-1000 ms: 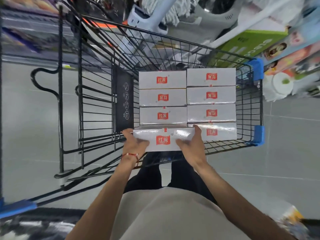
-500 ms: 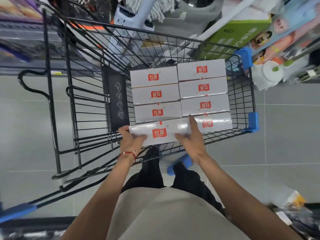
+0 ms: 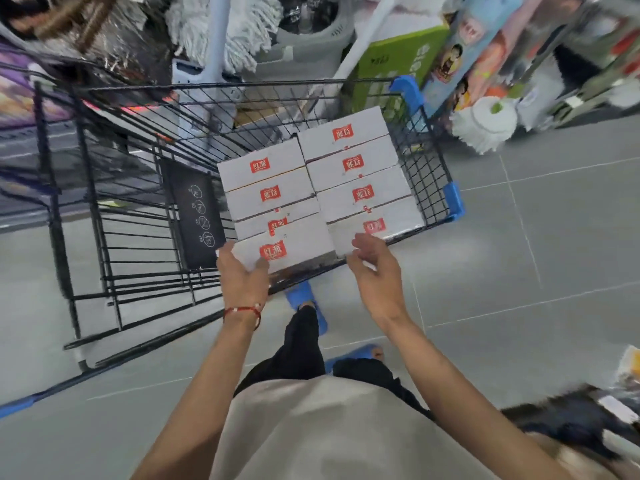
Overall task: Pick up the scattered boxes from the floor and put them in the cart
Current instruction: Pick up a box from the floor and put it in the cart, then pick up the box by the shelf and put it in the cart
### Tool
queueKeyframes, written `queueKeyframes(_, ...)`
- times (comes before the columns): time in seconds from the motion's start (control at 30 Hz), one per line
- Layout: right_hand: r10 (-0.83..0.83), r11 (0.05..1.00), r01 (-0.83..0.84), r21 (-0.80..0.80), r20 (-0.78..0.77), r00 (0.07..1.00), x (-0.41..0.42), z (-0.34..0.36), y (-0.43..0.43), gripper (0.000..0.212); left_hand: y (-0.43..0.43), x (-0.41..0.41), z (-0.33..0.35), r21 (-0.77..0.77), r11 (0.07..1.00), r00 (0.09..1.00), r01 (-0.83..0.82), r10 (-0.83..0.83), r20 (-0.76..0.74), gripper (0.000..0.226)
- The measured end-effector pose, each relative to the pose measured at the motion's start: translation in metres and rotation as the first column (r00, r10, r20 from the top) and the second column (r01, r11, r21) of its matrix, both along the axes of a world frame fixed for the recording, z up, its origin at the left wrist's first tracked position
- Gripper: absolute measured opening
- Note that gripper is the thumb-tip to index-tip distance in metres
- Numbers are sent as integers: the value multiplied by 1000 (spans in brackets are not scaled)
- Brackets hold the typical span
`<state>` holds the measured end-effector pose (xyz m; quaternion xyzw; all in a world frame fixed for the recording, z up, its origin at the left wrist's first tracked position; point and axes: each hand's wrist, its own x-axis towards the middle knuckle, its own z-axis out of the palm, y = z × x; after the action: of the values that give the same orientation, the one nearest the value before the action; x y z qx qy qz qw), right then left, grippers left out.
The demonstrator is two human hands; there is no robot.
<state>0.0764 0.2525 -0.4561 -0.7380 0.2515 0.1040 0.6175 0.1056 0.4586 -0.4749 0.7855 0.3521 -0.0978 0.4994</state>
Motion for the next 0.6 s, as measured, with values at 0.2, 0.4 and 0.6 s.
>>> queueKeyframes(0.2, -199, 978, 193, 79, 83, 976, -63, 24, -65, 31, -87, -42, 43, -87, 974, 977, 207, -202, 64, 50)
queueKeyframes(0.4, -419, 906, 407, 112, 110, 901, -123, 34, -149, 23, -209, -73, 73, -159, 868, 882, 470, -454, 127, 40)
queueKeyframes(0.6, -649, 761, 635, 136, 116, 752, -170, 44, -226, 22, -321, -88, 79, -209, 686, 714, 697, -691, 111, 37)
